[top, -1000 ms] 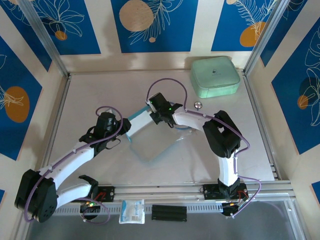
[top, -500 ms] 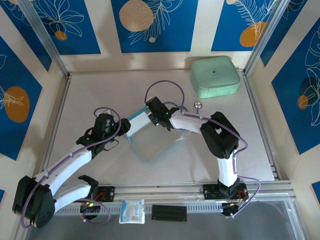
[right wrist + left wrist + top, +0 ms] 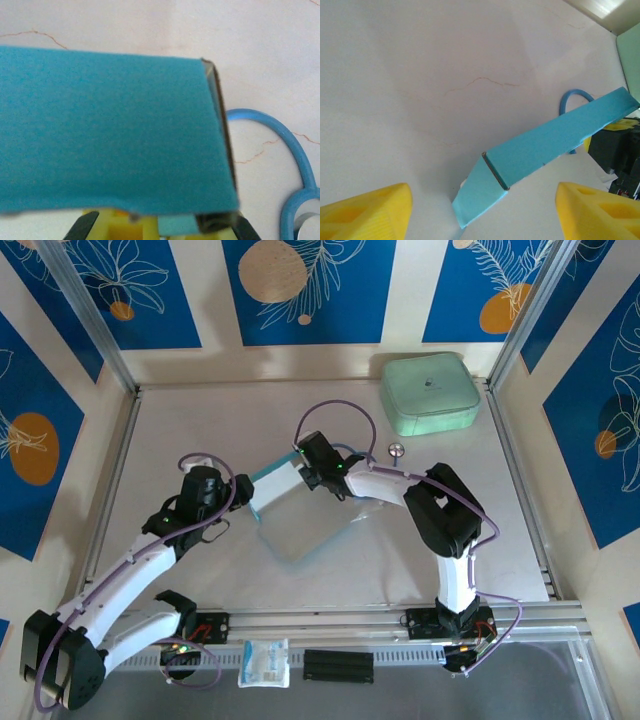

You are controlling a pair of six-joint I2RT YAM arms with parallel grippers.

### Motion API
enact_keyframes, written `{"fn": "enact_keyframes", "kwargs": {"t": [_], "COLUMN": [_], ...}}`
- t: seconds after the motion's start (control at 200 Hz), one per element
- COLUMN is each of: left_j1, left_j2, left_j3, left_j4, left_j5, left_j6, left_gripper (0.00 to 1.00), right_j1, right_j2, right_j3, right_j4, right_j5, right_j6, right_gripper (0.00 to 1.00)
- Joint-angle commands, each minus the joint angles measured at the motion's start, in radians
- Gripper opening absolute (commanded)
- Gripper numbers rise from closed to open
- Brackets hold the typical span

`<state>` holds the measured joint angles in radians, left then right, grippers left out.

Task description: Fold the paper box

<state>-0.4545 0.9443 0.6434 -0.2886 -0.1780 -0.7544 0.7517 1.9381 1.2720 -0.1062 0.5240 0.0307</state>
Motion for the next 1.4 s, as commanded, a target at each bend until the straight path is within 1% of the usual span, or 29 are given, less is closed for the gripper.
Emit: {"fn": "enact_keyframes", "kwargs": {"t": [0.0, 0.16, 0.205, 0.26, 0.31, 0.39, 0.445, 0.485, 0.505, 0.53, 0.575, 0.64, 0.69, 0.735, 0.77, 0.855, 0.975, 1.161, 1.251, 1.321, 1.396], "left_j1": [-0.003, -0.001, -0.003, -0.003, -0.003, -0.003, -0.002, -0.002, -0.001, -0.001, -0.003, -0.003, -0.001, -0.003, -0.001, -0.003, -0.002, -0.003, -0.001, -0.001, -0.001], "left_j2": [-0.004, -0.031, -0.047, -0.072, -0.105, -0.156, -0.184, -0.196, -0.198, -0.199, -0.198, -0.199, -0.205, -0.212, -0.220, -0.256, -0.305, -0.350, -0.365, -0.372, -0.377], "left_j3": [0.037, 0.069, 0.088, 0.111, 0.132, 0.180, 0.221, 0.257, 0.272, 0.293, 0.321, 0.344, 0.348, 0.346, 0.343, 0.318, 0.269, 0.222, 0.216, 0.216, 0.207], "left_j4": [-0.037, -0.081, -0.094, -0.098, -0.100, -0.146, -0.203, -0.250, -0.274, -0.305, -0.355, -0.405, -0.432, -0.444, -0.454, -0.448, -0.418, -0.394, -0.393, -0.388, -0.373], "left_j5": [-0.009, -0.016, 0.003, 0.052, 0.093, 0.102, 0.081, 0.069, 0.064, 0.055, 0.041, 0.028, 0.021, 0.015, 0.011, 0.022, 0.052, 0.077, 0.080, 0.074, 0.069], "left_j6": [0.033, 0.059, 0.079, 0.125, 0.177, 0.248, 0.289, 0.318, 0.327, 0.336, 0.347, 0.357, 0.361, 0.362, 0.363, 0.358, 0.342, 0.330, 0.330, 0.332, 0.330], "left_gripper": [0.76, 0.76, 0.76, 0.77, 0.77, 0.77, 0.77, 0.77, 0.77, 0.77, 0.77, 0.77, 0.77, 0.77, 0.77, 0.78, 0.79, 0.81, 0.81, 0.82, 0.82], "right_j1": [-0.003, -0.012, -0.012, -0.015, -0.031, -0.084, -0.126, -0.144, -0.140, -0.128, -0.096, -0.051, -0.024, -0.005, 0.010, 0.045, 0.115, 0.214, 0.255, 0.273, 0.273], "right_j2": [0.002, -0.112, -0.159, -0.220, -0.281, -0.346, -0.346, -0.319, -0.301, -0.280, -0.242, -0.192, -0.151, -0.116, -0.092, -0.046, 0.051, 0.232, 0.286, 0.292, 0.254], "right_j3": [-0.072, -0.134, -0.138, -0.132, -0.119, -0.024, 0.118, 0.241, 0.293, 0.354, 0.425, 0.484, 0.507, 0.511, 0.510, 0.492, 0.409, 0.347, 0.335, 0.287, 0.247], "right_j4": [-0.080, -0.020, -0.026, -0.051, -0.092, -0.266, -0.518, -0.721, -0.811, -0.906, -1.039, -1.152, -1.198, -1.189, -1.172, -1.101, -0.912, -0.603, -0.518, -0.432, -0.407], "right_j5": [-0.051, -0.067, -0.074, -0.074, -0.134, -0.292, -0.431, -0.484, -0.477, -0.437, -0.328, -0.166, -0.055, 0.034, 0.068, 0.071, 0.088, 0.131, 0.133, 0.175, 0.148], "right_j6": [-0.018, -0.064, -0.108, -0.191, -0.290, -0.433, -0.539, -0.640, -0.692, -0.757, -0.867, -0.981, -1.056, -1.106, -1.146, -1.226, -1.306, -1.339, -1.318, -1.324, -1.322], "right_gripper": [0.00, 0.00, 0.00, 0.00, 0.00, 0.00, 0.00, 0.00, 0.00, 0.00, 0.00, 0.00, 0.00, 0.00, 0.00, 0.00, 0.00, 0.00, 0.00, 0.00, 0.00]}}
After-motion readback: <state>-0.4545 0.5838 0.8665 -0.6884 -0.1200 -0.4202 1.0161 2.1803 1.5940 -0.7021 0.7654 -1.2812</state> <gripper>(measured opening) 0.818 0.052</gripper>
